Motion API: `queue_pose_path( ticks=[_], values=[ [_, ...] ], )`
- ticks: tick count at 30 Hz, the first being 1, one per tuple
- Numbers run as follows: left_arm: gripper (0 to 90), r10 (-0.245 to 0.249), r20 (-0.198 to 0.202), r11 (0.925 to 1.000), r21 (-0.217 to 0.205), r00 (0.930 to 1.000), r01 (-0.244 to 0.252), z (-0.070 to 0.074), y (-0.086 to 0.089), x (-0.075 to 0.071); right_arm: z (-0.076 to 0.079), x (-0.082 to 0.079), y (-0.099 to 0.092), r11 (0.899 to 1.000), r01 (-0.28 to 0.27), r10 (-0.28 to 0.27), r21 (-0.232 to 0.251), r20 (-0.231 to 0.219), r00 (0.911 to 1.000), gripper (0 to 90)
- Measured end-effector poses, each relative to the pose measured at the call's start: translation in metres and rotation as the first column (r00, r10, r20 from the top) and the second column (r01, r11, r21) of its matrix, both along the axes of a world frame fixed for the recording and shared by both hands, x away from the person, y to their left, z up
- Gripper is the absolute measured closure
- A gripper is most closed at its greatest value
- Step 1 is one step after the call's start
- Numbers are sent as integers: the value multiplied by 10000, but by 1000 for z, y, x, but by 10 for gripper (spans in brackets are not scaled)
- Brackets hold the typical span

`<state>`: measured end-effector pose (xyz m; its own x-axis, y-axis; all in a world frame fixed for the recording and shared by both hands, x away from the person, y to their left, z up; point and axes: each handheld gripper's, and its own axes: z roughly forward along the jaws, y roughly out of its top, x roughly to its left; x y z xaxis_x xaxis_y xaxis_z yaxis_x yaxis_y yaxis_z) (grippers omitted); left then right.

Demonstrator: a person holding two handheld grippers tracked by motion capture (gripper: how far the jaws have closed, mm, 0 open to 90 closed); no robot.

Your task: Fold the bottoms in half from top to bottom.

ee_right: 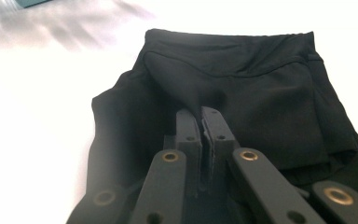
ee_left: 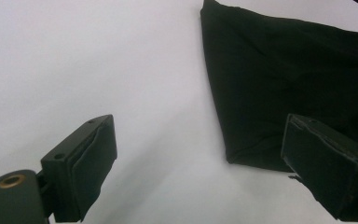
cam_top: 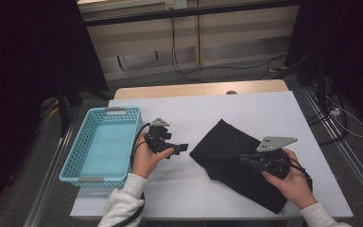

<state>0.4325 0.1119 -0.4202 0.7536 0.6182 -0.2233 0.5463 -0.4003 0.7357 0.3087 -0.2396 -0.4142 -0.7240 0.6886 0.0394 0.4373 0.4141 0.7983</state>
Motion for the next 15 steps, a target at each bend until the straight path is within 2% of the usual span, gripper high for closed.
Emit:
queue_pose_path(
  ticks=[15],
  values=[
    [96,118,116,9999,-19,9999,-117,3,11,3,1,-6,-3,10000,-12,12,97,-31,10000,872]
  ],
)
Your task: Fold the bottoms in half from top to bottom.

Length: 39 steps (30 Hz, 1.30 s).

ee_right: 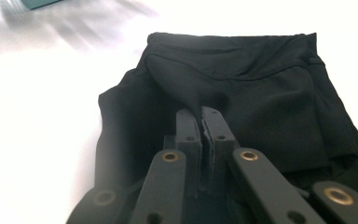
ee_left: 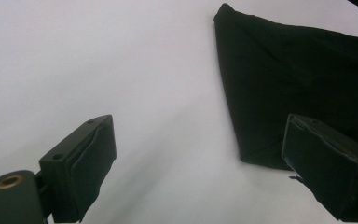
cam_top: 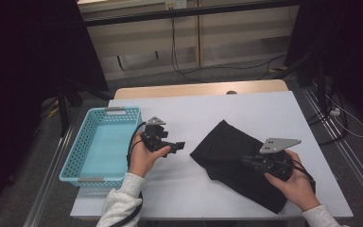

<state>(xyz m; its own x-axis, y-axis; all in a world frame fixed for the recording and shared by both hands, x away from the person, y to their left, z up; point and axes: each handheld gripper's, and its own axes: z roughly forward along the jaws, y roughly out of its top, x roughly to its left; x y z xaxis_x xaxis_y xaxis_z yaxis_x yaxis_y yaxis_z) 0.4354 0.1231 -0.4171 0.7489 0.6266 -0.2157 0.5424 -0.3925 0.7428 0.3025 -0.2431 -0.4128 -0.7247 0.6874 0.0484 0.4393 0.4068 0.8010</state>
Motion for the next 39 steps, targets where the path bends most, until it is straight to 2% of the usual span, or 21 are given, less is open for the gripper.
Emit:
queue_pose_path(
  ticks=[5,12,39],
  values=[
    [76,-302,110,9995,24,9995,302,0,-1,-1,0,-1,-1,10000,9,-9,35,-17,10000,872],
    [70,-421,142,9991,54,9990,420,0,-2,-1,0,-2,-3,10000,-9,9,51,-59,10000,872],
    [73,-448,185,9990,76,9988,446,1,-3,-2,2,-16,-13,10000,-82,82,49,-42,10000,872]
  ],
)
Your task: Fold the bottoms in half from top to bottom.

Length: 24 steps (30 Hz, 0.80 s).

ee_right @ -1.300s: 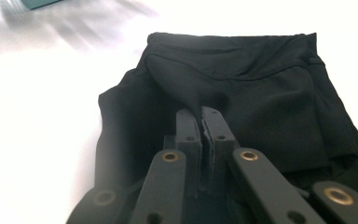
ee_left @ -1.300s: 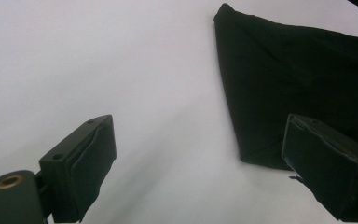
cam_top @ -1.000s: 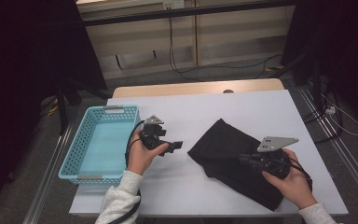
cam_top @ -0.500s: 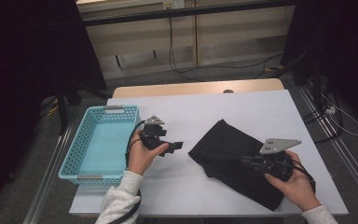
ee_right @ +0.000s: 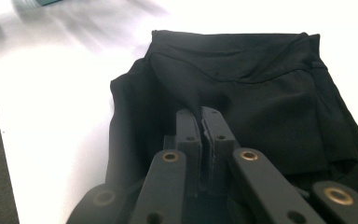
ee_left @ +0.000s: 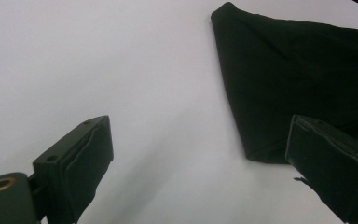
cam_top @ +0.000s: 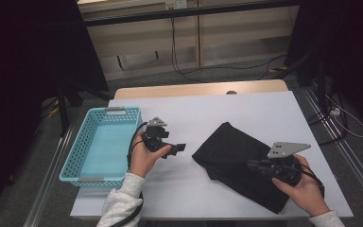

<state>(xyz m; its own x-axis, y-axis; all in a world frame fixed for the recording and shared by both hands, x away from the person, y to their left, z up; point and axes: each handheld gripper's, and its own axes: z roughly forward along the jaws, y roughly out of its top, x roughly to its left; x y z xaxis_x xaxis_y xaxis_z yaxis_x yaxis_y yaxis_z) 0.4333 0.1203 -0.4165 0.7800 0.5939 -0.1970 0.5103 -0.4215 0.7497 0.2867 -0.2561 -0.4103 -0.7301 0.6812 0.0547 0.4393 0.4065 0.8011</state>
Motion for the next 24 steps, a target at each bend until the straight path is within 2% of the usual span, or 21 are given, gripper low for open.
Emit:
queue_pose_path(
  ticks=[24],
  values=[
    [73,-15,-19,10000,13,10000,15,0,0,0,1,-8,-12,9999,131,-131,2,-8,9999,873]
  ],
)
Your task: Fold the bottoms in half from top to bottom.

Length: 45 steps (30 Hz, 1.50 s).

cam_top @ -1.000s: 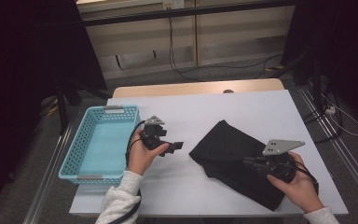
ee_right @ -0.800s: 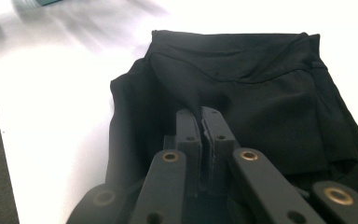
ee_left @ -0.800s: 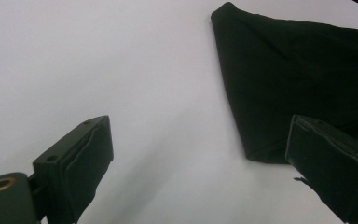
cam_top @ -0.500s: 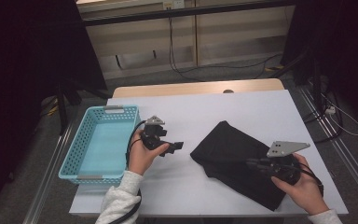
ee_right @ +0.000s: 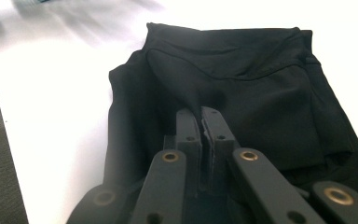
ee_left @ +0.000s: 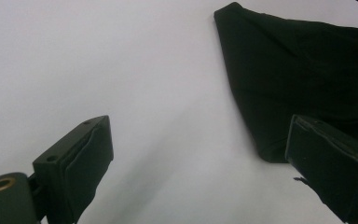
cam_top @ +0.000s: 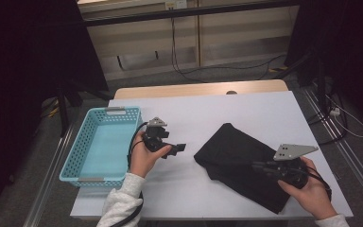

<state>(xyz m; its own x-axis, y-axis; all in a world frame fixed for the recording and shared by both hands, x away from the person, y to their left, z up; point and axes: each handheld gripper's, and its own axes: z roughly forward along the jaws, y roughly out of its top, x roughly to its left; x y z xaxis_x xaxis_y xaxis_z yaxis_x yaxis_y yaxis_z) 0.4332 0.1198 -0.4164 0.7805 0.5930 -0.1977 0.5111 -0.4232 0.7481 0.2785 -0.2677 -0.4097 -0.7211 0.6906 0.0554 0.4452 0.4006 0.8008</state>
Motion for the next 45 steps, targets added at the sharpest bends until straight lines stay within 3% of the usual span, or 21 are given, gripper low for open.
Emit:
queue_pose_path(
  ticks=[45],
  values=[
    [74,-43,15,10000,29,10000,43,0,-2,0,4,-17,-18,9993,213,-215,310,63,9997,877]
  ],
)
